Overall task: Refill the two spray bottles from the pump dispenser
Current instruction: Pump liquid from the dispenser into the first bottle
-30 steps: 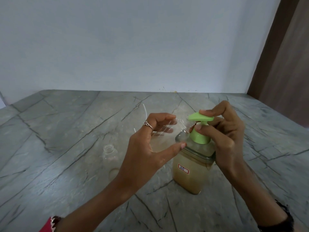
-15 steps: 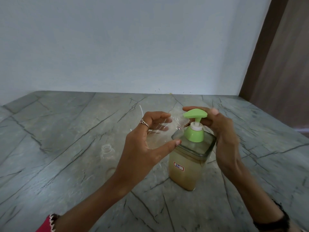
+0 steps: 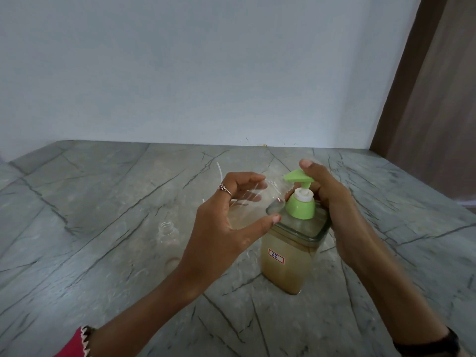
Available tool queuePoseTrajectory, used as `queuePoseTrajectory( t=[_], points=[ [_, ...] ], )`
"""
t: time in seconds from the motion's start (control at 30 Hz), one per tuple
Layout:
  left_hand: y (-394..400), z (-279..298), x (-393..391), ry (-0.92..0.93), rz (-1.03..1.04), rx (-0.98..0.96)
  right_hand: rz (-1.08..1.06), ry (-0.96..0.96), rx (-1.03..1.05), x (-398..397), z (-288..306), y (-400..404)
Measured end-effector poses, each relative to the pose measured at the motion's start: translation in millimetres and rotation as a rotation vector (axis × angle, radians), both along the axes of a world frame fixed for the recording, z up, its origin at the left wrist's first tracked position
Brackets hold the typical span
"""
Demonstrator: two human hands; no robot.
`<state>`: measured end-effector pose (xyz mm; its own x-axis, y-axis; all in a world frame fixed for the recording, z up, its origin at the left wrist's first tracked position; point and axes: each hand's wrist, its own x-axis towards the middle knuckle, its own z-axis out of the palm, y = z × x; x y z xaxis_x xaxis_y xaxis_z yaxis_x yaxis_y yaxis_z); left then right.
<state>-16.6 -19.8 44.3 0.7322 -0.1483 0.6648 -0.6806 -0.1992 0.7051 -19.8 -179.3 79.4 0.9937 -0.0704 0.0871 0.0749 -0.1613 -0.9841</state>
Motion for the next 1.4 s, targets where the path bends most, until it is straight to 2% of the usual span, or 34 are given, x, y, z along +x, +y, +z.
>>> queuePoseTrajectory(
  t=[0.23, 0.7, 1.4],
  points=[
    [0.4, 0.0, 0.4, 0.002, 0.003, 0.02, 0.117, 0.101, 0.126, 3.5, 6.7, -7.2],
    [0.8, -3.2, 2.2, 0.005, 0.0, 0.017, 0.209, -0.05, 0.229, 14.8, 1.0, -18.3],
    [0.5, -0.4, 0.0, 0.0, 0.009, 0.027, 0.078, -0.003, 0.141, 8.8, -0.2, -6.7]
  ],
)
